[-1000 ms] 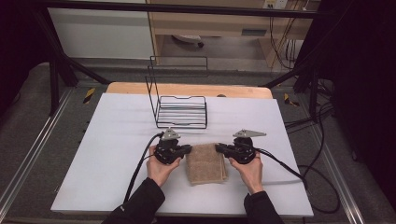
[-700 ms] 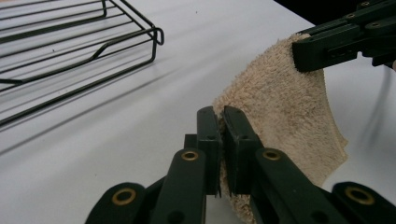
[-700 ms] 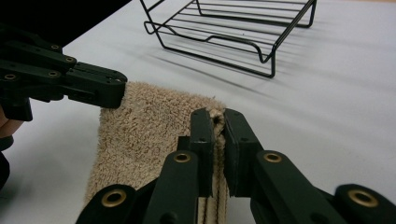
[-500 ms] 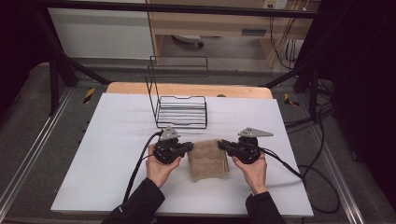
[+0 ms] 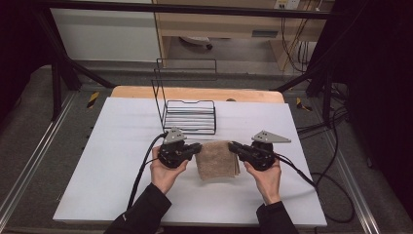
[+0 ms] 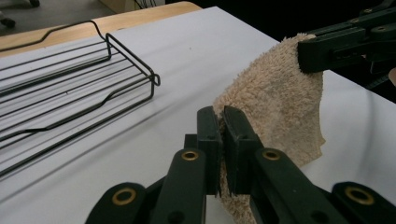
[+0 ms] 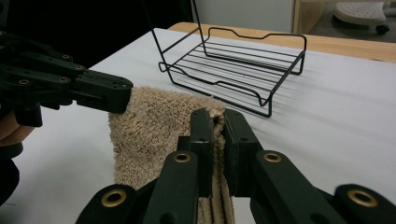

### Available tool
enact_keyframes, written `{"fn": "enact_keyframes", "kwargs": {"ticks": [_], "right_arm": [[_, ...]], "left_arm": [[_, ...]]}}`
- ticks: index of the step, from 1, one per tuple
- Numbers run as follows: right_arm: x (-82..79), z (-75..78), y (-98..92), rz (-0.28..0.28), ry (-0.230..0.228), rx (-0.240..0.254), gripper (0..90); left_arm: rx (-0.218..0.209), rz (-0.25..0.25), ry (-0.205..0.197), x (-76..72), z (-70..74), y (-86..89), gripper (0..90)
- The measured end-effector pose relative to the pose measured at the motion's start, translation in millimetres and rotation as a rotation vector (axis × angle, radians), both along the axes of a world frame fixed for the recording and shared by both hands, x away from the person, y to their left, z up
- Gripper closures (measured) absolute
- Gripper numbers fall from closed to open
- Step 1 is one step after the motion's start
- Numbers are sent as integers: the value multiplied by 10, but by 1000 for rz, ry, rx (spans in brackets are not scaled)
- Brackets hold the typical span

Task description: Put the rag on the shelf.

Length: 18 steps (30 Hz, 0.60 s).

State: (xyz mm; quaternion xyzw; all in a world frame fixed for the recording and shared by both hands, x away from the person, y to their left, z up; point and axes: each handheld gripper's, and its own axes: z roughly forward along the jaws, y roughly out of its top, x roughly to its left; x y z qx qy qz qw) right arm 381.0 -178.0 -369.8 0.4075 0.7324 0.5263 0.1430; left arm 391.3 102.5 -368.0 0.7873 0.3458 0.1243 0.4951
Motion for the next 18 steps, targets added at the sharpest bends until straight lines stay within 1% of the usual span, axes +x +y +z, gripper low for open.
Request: {"fn": "enact_keyframes", "kwargs": {"ticks": [14,18], "right_arm": [[-41,144,72,2,-59,22,834],[-57,192,99,2,-85,31,834]], "left_arm": [[-22,10,-50,-17,171,100,855],[-35,18,-68,-27,230,136,855]]}}
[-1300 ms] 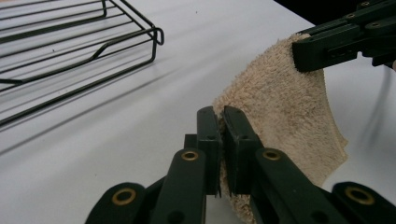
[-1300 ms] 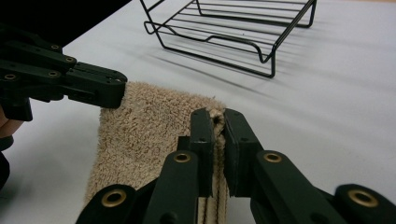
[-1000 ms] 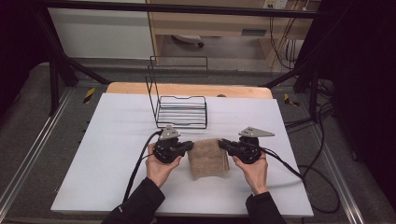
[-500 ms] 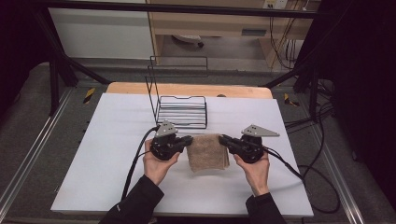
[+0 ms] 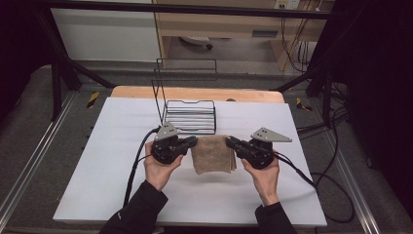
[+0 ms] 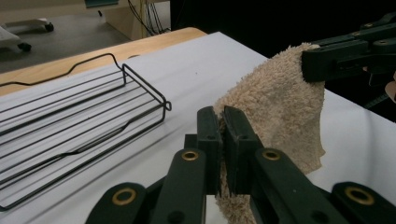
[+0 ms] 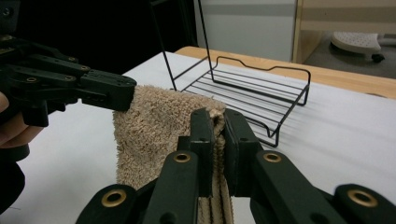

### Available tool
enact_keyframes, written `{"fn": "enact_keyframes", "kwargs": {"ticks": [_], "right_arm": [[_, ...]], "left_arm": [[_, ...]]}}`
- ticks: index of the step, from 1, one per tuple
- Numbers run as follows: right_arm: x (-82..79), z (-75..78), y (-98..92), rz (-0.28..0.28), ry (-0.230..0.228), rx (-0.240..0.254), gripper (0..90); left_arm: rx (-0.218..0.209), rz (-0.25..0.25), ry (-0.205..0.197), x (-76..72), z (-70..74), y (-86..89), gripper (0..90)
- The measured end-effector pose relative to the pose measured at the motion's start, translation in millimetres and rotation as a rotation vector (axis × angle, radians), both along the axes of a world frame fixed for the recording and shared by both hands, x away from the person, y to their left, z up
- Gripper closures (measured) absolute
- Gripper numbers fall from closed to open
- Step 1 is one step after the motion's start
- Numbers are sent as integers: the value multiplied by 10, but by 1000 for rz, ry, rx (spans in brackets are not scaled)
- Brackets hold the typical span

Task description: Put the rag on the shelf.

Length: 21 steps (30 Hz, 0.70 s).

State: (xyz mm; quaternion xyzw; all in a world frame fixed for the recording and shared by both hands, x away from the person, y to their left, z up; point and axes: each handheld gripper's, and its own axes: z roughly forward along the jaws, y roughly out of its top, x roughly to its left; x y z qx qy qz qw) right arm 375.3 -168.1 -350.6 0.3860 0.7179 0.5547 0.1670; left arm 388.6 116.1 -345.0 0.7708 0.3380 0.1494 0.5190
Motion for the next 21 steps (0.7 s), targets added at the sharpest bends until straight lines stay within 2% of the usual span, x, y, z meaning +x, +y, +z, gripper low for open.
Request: {"fn": "enact_keyframes", "kwargs": {"ticks": [21], "right_arm": [[58,232,262,-3,-81,56,835]], "left_arm": [[-59,52,-61,39,253,281,856]]}}
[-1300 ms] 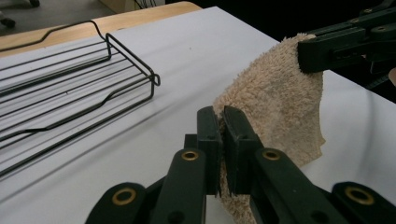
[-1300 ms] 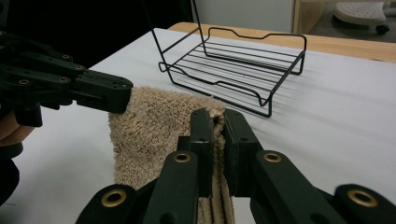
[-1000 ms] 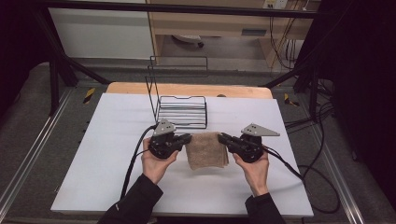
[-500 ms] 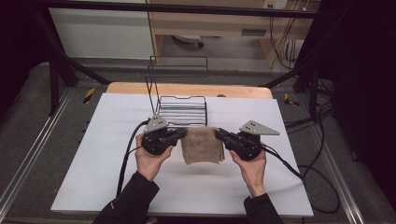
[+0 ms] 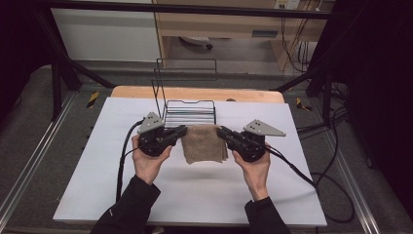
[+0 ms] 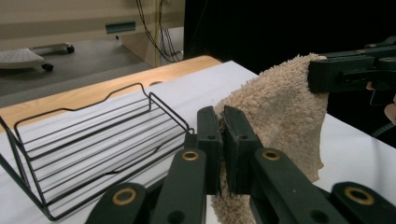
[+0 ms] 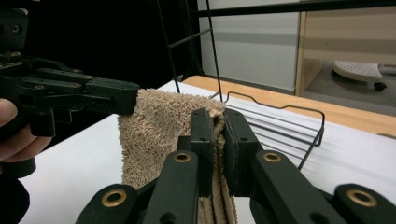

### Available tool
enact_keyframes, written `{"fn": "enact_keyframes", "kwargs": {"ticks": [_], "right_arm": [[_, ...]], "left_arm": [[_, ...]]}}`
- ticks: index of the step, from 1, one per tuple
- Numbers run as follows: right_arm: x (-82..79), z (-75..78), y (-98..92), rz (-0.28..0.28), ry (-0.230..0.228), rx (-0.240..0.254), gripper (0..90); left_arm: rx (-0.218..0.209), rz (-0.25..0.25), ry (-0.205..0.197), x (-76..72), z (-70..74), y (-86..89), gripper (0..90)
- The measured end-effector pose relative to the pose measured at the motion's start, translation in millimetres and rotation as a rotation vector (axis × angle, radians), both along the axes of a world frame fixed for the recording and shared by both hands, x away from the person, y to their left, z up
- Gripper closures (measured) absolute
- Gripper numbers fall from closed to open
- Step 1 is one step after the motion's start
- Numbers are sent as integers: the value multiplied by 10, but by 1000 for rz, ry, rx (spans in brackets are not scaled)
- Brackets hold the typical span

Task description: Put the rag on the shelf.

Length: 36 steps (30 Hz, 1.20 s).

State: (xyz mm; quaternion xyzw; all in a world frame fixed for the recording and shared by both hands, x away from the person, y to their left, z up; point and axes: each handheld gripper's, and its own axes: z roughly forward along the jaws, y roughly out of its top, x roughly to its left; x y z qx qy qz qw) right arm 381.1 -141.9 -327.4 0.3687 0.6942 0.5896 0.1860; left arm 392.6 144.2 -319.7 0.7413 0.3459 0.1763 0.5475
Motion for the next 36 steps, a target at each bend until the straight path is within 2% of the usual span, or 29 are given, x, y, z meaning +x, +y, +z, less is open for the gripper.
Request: {"fn": "enact_keyframes", "kwargs": {"ticks": [17,25,36], "right_arm": [[132,239,204,-10,-64,33,835],[213,350,303,-18,-94,27,835],[316,506,346,-35,-130,37,835]], "left_arm": [[-47,40,-53,97,258,192,856],[-69,58,-67,171,368,268,857],[-97,67,-102,249,525,293,857]]}}
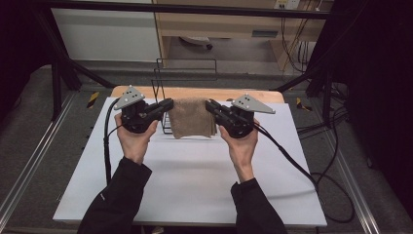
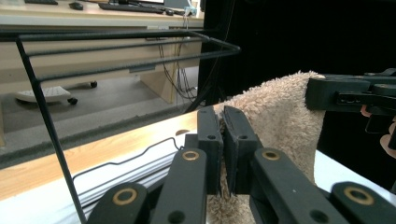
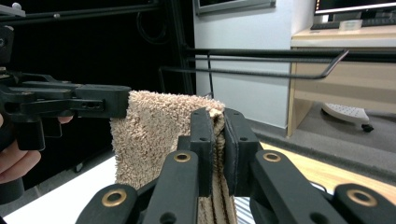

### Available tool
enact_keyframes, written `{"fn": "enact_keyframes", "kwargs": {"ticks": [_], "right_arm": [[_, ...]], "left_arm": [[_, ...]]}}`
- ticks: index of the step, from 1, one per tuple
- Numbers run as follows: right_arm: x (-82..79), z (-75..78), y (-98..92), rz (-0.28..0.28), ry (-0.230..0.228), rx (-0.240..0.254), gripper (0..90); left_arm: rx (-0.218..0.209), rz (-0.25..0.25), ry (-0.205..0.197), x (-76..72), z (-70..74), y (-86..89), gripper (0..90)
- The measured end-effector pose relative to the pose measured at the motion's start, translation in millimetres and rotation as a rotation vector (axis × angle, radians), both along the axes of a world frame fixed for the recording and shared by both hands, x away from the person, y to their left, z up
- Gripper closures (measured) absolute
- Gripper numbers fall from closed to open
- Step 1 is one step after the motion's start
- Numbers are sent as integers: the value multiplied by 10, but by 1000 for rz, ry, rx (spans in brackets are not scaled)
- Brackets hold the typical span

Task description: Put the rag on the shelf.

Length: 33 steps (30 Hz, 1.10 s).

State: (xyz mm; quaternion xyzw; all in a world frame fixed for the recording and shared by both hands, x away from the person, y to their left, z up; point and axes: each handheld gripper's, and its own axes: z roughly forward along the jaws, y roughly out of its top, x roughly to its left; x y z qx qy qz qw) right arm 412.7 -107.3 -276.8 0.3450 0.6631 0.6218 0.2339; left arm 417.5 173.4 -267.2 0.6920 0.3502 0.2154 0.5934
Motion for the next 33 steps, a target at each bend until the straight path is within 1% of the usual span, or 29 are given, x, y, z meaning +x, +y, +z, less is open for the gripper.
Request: {"fn": "enact_keyframes", "kwargs": {"ticks": [12,13,14,21,22,24,25,27,29,31,32,33], "right_arm": [[93,214,54,-14,-39,4,836],[98,233,58,-14,-43,3,836],[103,252,64,-15,-45,4,836],[138,394,100,-24,-71,10,836],[145,413,104,-26,-74,9,836],[162,444,113,-30,-78,10,836],[170,458,118,-32,-79,12,836],[190,483,123,-33,-83,11,836],[206,508,129,-35,-85,13,836],[226,535,135,-37,-90,14,836],[234,550,139,-39,-91,16,836],[246,566,142,-41,-94,14,836]], "left_arm": [[-22,14,-36,96,206,37,857],[-20,19,-44,106,227,44,857],[-25,16,-40,111,246,44,857],[-38,26,-75,149,374,66,857],[-37,22,-69,153,387,67,857],[-36,32,-80,172,425,72,857],[-39,29,-76,180,439,70,857],[-38,32,-85,198,466,79,858],[-46,28,-85,215,488,80,857],[-46,31,-90,234,512,82,857],[-45,38,-98,246,527,83,857],[-45,34,-95,256,540,79,857]]}}
